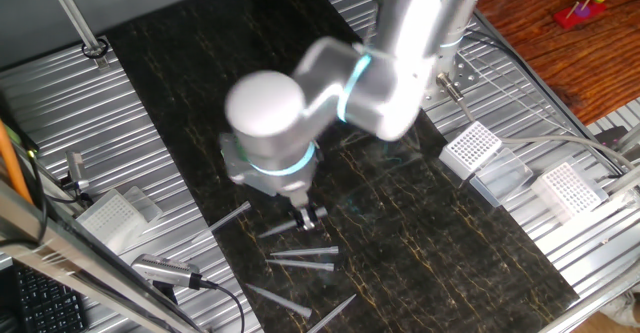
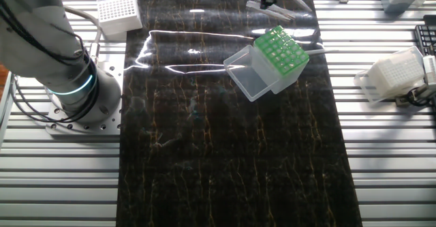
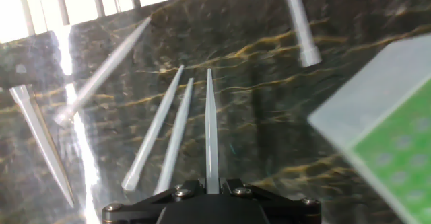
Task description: Insert a large pipette tip into the holder for large pipette tips
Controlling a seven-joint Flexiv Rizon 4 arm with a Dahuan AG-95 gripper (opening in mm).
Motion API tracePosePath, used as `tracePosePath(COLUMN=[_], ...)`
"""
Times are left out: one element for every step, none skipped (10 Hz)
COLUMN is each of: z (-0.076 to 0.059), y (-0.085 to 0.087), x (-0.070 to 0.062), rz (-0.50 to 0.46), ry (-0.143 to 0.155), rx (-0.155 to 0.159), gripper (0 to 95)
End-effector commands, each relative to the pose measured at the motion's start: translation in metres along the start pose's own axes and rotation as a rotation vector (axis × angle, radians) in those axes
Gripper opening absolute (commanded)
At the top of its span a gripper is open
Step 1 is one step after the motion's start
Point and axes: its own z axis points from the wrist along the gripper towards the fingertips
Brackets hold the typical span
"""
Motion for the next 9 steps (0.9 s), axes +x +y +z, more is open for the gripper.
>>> tracePosePath(z=[-0.029, -0.041, -0.048, -0.055, -0.058, -0.07, -0.076, -0.086, -0.092], y=[-0.001, -0.001, -0.003, -0.005, -0.005, -0.011, -0.014, -0.024, -0.032], x=[0.0, 0.002, 0.003, 0.005, 0.006, 0.012, 0.015, 0.019, 0.02], rz=[-0.007, -0.002, -0.007, -0.018, -0.017, -0.002, 0.006, 0.02, 0.029], ry=[0.051, 0.073, 0.083, 0.091, 0.099, 0.126, 0.137, 0.152, 0.157], rx=[-0.009, -0.046, -0.07, -0.078, -0.079, -0.081, -0.081, -0.078, -0.074], gripper=[0.0, 0.0, 0.0, 0.0, 0.0, 0.0, 0.0, 0.0, 0.0])
